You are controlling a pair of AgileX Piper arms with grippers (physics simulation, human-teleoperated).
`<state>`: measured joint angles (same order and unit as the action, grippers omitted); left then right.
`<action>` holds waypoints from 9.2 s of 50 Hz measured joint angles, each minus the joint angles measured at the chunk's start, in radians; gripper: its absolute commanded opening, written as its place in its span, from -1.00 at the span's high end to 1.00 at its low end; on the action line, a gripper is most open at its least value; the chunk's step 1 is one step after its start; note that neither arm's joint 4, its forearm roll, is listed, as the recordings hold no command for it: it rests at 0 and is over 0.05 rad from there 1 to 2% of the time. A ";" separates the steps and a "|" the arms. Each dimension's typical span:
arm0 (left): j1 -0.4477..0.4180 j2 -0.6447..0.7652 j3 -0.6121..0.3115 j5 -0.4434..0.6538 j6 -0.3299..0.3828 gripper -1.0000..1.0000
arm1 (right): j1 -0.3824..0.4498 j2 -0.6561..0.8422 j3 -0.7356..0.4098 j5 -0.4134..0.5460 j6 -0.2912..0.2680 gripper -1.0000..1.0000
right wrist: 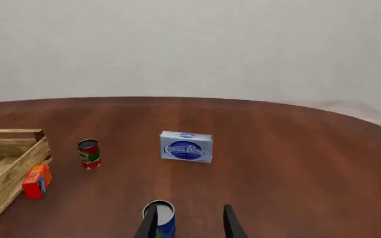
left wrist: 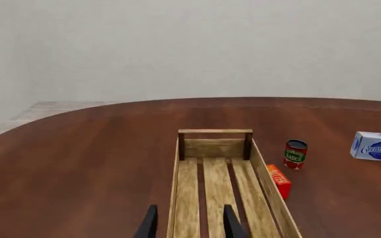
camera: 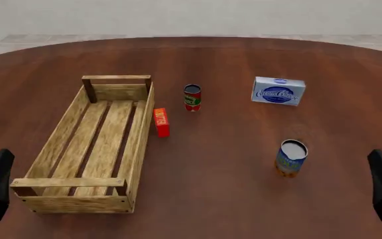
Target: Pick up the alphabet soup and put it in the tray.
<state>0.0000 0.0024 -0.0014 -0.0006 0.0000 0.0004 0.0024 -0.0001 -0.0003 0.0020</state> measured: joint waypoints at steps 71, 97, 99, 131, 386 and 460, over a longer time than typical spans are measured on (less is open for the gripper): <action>0.000 0.005 -0.003 -0.001 0.000 -1.00 | 0.121 0.494 -0.697 0.327 -0.022 -1.00; 0.000 0.005 -0.003 -0.001 0.000 -1.00 | 0.245 0.917 -0.941 0.476 0.101 -1.00; 0.000 0.005 -0.003 -0.001 0.000 -1.00 | 0.249 0.937 -0.942 0.479 0.102 -1.00; 0.000 0.005 -0.003 -0.001 0.000 -1.00 | 0.223 1.031 -0.858 0.487 0.034 -1.00; 0.000 0.005 -0.003 -0.001 0.000 -1.00 | 0.168 1.460 -0.605 0.058 0.110 -1.00; 0.000 0.005 -0.003 -0.001 0.000 -1.00 | 0.185 1.549 -0.589 -0.016 0.112 1.00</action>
<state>0.0000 0.0073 -0.0043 -0.0017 0.0000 0.1855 1.5511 -0.5889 -0.0159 0.1137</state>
